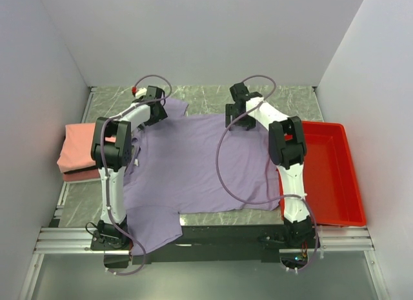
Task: Fold and stack the t-shirts
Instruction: Fold the tshirt
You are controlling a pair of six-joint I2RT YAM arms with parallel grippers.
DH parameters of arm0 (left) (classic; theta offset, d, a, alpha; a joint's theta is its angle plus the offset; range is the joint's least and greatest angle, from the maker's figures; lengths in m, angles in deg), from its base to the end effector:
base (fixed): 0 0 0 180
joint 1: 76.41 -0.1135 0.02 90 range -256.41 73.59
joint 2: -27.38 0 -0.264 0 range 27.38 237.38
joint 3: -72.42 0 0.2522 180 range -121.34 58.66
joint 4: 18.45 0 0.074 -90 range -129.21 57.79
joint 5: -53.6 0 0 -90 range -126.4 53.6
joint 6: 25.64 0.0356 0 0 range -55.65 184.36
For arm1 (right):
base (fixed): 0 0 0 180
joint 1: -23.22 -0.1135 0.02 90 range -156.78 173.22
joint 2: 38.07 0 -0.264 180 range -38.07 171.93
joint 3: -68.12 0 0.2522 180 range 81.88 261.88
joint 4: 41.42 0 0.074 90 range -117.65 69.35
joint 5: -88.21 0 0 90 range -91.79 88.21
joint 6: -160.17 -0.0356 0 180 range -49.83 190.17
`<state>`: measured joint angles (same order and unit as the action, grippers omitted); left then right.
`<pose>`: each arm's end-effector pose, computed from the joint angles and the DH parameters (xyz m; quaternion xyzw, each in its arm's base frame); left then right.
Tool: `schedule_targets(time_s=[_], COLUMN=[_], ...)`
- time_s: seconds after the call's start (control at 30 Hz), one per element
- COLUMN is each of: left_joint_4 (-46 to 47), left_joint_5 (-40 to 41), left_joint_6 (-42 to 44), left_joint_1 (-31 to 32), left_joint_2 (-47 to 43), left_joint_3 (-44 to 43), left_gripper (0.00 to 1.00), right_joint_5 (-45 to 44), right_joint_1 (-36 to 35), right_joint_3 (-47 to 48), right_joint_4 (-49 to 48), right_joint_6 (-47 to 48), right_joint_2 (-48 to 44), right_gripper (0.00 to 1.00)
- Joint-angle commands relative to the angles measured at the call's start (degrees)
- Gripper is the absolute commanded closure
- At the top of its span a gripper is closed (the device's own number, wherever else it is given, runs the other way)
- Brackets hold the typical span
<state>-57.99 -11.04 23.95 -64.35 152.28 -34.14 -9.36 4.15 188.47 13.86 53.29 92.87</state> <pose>0.4598 -0.0826 0.1607 -0.2885 0.8941 0.0699 0.3353 0.4605 0.1542 0.1668 -0.0049 0.9759 0.0030 0.2183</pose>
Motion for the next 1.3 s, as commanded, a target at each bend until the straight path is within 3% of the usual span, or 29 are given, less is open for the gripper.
schedule_targets(time_s=[0.0, 0.2, 0.43, 0.63, 0.77, 0.83, 1.0, 1.13, 1.27], left_joint_4=[-2.25, -2.79, -4.36, -4.63, -7.7, -7.53, -9.63, -14.89, -22.9], left_joint_5=[-2.6, -4.88, -5.06, -4.72, -3.92, -3.83, 1.17, 7.85, 5.76], left_joint_6=[1.11, 2.61, 4.37, 5.69, 4.9, 3.76, -4.93, -17.66, -32.27], left_joint_1=[-0.72, -1.59, -2.03, -2.03, -1.95, -1.34, 4.19, 13.5, 24.67], left_joint_2=[4.03, 8.07, 11.94, 9.93, 3.79, -3.3, -21.16, -39.5, -51.14], left_joint_3=[-3.88, -9.94, -16.8, -19.08, -18.66, -13.24, 4.78, 26.14, 39.95], left_gripper=[0.01, 0.01, 0.01, 0.0, 0.0, 0.01, 0.01, 0.01, 0.01], right_joint_5=[0.19, 2.03, 6.24, 6.78, 5.56, 5.12, 2.04, 3.44, 2.74], right_joint_1=[0.88, 2.02, 4.21, 4.3, 4.04, 3.34, 0.0, -2.64, -4.57], right_joint_3=[7.81, 19.96, 24.55, 27.26, 26.24, 22.28, -0.64, -14.72, -24.56], right_joint_4=[5.14, 11.83, 12.1, 11.04, 10.35, 7.55, -0.63, -6.27, -8.64], right_joint_6=[0.89, 2.82, 3.87, 6.33, 7.39, 7.48, 5.47, 2.48, 0.8], right_joint_2=[4.06, 10.56, 12.94, 11.45, 5.33, -0.99, -16.65, -26.77, -33.98], right_gripper=[0.12, 0.12, 0.12, 0.12, 0.12, 0.11, 0.1, 0.09, 0.09])
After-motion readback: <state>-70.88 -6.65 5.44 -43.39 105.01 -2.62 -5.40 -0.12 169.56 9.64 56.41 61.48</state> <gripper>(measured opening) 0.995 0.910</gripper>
